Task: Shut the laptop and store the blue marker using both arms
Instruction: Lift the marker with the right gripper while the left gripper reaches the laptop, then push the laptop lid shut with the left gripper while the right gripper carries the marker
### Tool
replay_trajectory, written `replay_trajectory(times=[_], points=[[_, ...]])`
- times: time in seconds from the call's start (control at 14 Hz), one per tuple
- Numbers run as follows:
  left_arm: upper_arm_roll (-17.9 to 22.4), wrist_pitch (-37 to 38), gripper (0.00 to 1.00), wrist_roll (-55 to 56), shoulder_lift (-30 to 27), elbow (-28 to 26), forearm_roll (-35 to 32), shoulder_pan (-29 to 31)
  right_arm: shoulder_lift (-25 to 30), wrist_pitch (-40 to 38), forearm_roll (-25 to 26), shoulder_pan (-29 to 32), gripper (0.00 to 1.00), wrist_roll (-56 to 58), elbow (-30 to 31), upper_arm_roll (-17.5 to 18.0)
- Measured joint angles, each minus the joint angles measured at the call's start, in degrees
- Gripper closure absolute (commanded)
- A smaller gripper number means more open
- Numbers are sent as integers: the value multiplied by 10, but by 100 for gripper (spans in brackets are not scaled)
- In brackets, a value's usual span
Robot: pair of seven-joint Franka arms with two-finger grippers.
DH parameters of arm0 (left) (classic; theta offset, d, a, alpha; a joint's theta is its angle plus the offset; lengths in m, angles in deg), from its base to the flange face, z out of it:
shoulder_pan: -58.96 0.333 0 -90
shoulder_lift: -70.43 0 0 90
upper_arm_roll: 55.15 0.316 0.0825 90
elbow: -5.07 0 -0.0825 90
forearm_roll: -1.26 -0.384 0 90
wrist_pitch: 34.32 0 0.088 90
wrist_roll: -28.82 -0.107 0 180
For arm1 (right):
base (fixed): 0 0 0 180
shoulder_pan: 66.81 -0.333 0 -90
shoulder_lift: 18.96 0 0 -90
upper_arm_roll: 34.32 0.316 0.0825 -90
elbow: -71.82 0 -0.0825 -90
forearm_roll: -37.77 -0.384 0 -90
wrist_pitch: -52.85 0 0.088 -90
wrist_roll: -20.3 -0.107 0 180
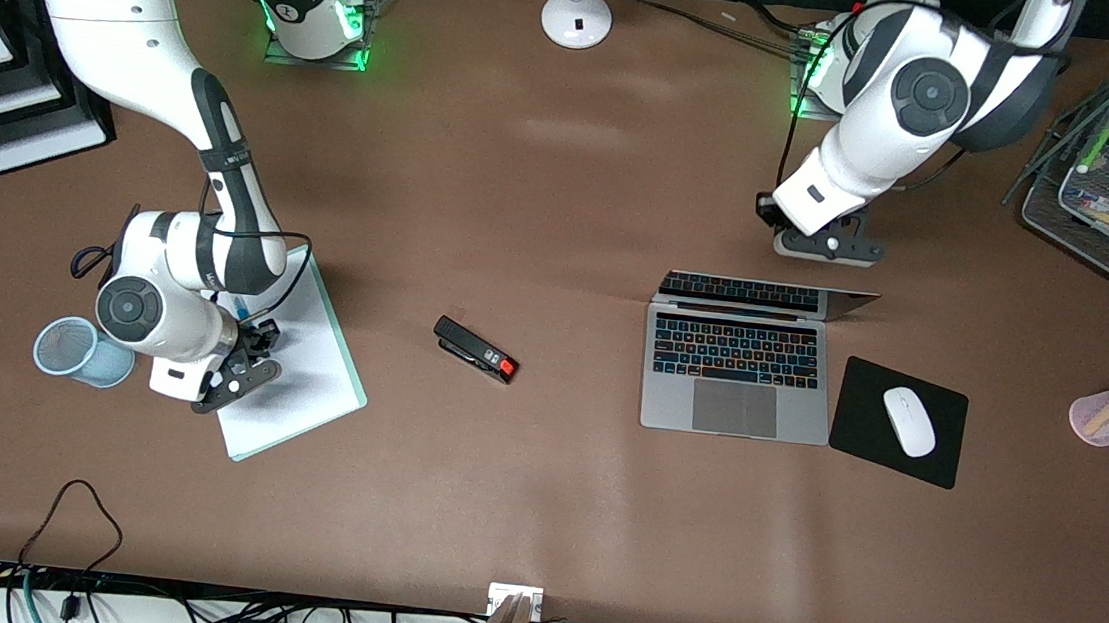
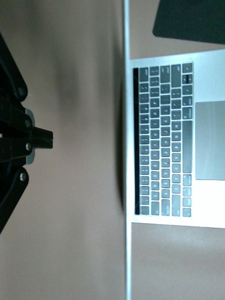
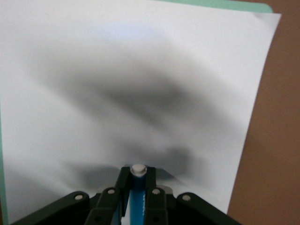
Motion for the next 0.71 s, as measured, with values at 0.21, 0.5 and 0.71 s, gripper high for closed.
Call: replay_trajectory(times=[0.21,0.5,0.71], points=[[1,-67,100,-6,33,-5,0,5,16,-20,0,13,100,0,-20,-5],[4,-140,100,-33,64,-5,-1,25,63,-130,-23,62,100,62,-87,-6],[6,-174,100,-51,90,9,-28,44,101,-212,-61,101,100,166,-130,-7]])
